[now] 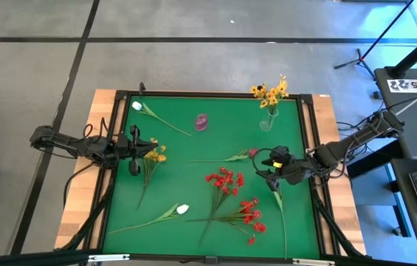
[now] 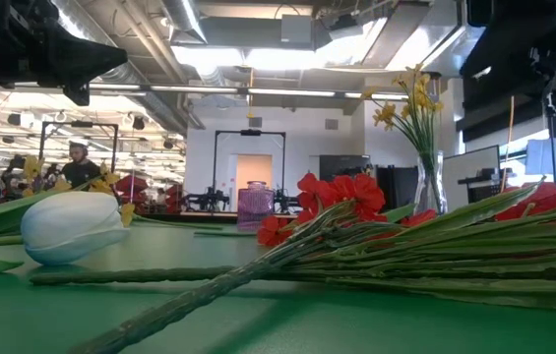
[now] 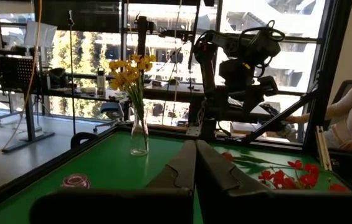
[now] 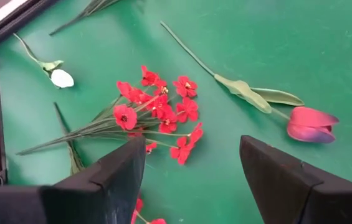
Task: Sort flowers into vase by color
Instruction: Put the yellow flowers into the transparent vase
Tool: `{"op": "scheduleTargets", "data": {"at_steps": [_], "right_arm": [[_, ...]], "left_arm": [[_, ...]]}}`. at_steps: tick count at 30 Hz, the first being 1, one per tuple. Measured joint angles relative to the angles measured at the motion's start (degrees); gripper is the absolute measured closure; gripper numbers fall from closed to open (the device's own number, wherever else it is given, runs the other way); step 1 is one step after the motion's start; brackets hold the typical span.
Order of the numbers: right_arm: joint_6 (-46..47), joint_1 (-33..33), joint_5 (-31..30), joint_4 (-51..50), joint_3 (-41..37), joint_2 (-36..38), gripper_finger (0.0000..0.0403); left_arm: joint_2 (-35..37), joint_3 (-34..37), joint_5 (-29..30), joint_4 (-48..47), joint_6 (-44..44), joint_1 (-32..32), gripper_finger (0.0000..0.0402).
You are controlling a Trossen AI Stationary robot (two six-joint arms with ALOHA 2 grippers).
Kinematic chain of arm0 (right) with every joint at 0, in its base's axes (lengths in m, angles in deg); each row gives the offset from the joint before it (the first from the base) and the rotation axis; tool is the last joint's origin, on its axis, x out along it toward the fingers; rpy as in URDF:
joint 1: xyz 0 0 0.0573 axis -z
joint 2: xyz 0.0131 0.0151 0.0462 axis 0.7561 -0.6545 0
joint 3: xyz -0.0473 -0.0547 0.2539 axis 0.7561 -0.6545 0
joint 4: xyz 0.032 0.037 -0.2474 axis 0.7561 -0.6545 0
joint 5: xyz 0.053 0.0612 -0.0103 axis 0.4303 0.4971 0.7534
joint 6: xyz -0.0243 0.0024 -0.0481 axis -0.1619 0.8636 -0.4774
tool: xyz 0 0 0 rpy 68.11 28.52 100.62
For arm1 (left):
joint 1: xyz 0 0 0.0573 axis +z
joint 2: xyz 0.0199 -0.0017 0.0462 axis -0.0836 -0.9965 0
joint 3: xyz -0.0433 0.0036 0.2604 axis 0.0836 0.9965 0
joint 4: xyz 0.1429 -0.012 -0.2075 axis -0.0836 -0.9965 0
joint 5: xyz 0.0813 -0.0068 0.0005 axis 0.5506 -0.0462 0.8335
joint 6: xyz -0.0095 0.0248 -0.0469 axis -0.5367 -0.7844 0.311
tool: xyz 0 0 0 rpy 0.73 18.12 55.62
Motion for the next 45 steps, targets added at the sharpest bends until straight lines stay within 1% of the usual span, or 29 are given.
{"op": "scheduleTargets", "data": {"at_steps": [3, 7, 12, 16, 20, 22, 24, 27, 30, 33, 39, 42, 45], "right_arm": [[-0.64, 0.00, -0.07, 0.01, 0.02, -0.59, 0.0143], [-0.70, 0.00, -0.01, -0.06, 0.02, -1.57, 0.0143], [-0.92, 0.00, 0.00, -0.02, 0.02, -2.93, 0.0143], [-0.93, -0.07, 0.11, 0.83, 0.00, -4.28, 0.0143], [-0.94, -0.02, 0.25, 1.27, 0.00, -5.16, 0.0143], [-0.94, -0.02, 0.83, 1.27, 0.00, -5.26, 0.0143], [-0.96, -0.02, 1.70, 1.25, 0.00, -5.24, 0.0143], [-1.54, -0.02, 2.01, 1.12, 0.00, -5.26, 0.0143], [-2.18, 0.02, 1.95, 1.12, 0.00, -5.25, 0.0143], [-2.21, 0.02, 1.14, 1.12, 0.00, -5.25, 0.0143], [-2.46, 0.02, 1.02, 1.11, -0.02, -5.24, 0.0143], [-3.50, 0.02, 0.99, 1.10, -0.02, -5.24, 0.0143], [-3.60, 0.02, 0.96, 1.10, -0.02, -5.24, 0.0143]], "left_arm": [[0.01, 0.01, 0.00, 0.30, 3.23, -0.01, 0.0401], [-0.01, 0.00, -0.02, 1.19, 4.36, -0.01, 0.0401], [-0.01, 0.00, -0.04, 1.22, 16.37, -0.01, 0.0401], [-0.01, 0.00, -0.14, 0.71, 17.11, -0.01, 0.0401], [0.00, -0.07, 0.14, -2.63, 17.84, -0.01, 0.0401], [-0.01, -1.26, 0.84, -5.76, 19.11, -0.01, 0.0401], [-0.05, -3.10, 3.55, -10.35, 21.38, -0.01, 0.0401], [-0.61, -6.73, 8.10, -19.02, 24.69, -0.01, 0.0401], [-1.96, -11.00, 10.00, -27.34, 28.71, 0.00, 0.0401], [-4.13, -15.16, 9.36, -36.14, 35.51, -0.01, 0.0401], [-10.73, -20.42, 9.20, -48.05, 45.31, 0.80, 0.0401], [-15.99, -22.73, 8.04, -53.25, 47.57, 3.02, 0.0401], [-21.44, -25.06, 4.48, -54.96, 47.99, 5.40, 0.0401]]}}
